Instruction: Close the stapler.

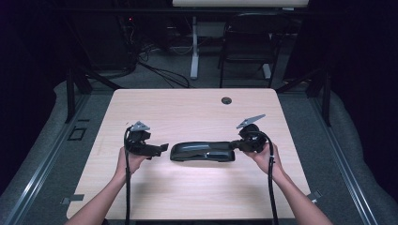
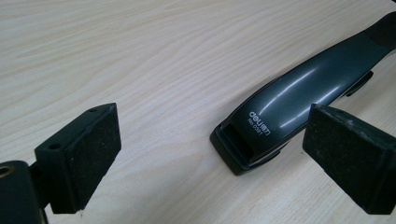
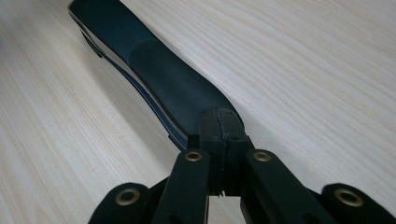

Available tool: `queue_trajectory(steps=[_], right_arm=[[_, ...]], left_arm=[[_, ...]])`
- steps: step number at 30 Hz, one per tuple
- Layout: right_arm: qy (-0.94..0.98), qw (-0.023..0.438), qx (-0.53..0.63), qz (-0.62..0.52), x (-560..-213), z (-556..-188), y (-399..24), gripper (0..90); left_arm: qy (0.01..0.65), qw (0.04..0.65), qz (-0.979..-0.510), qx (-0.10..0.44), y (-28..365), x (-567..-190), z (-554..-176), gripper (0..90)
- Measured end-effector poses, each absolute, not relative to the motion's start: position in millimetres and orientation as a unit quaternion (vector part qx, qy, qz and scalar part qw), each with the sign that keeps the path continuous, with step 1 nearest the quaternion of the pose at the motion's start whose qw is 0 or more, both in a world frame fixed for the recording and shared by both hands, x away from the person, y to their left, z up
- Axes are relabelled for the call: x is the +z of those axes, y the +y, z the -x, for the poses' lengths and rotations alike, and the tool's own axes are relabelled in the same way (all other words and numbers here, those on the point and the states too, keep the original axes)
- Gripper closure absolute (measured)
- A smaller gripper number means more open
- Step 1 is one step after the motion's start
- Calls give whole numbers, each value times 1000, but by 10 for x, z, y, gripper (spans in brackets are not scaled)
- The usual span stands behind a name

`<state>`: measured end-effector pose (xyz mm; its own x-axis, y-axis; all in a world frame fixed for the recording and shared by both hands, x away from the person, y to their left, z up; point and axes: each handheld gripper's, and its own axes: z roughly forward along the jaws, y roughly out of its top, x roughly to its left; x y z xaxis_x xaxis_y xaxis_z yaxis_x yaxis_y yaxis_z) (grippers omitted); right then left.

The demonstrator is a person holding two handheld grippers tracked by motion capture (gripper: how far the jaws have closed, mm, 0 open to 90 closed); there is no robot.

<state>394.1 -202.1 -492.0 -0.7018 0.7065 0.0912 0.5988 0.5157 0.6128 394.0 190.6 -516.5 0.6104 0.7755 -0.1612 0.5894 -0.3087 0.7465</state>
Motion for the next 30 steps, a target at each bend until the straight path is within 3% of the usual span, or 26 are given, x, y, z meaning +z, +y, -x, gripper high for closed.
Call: queue_trajectory(steps=[15, 21, 26, 30], right_arm=[[870, 89, 307, -375, -4983, -3934, -1997, 900], [863, 108, 336, -362, -4821, -3872, -2010, 900], [861, 130, 346, -349, -4701, -3817, -1972, 861], [857, 136, 354, -348, -4653, -3782, -1973, 774]], left_arm=[[424, 403, -802, 117, 1898, -5164, -3939, 45], [424, 404, -802, 118, 1903, -5162, -3941, 46], [423, 404, -803, 118, 1911, -5152, -3939, 45], [423, 404, -803, 117, 1925, -5150, -3944, 45]])
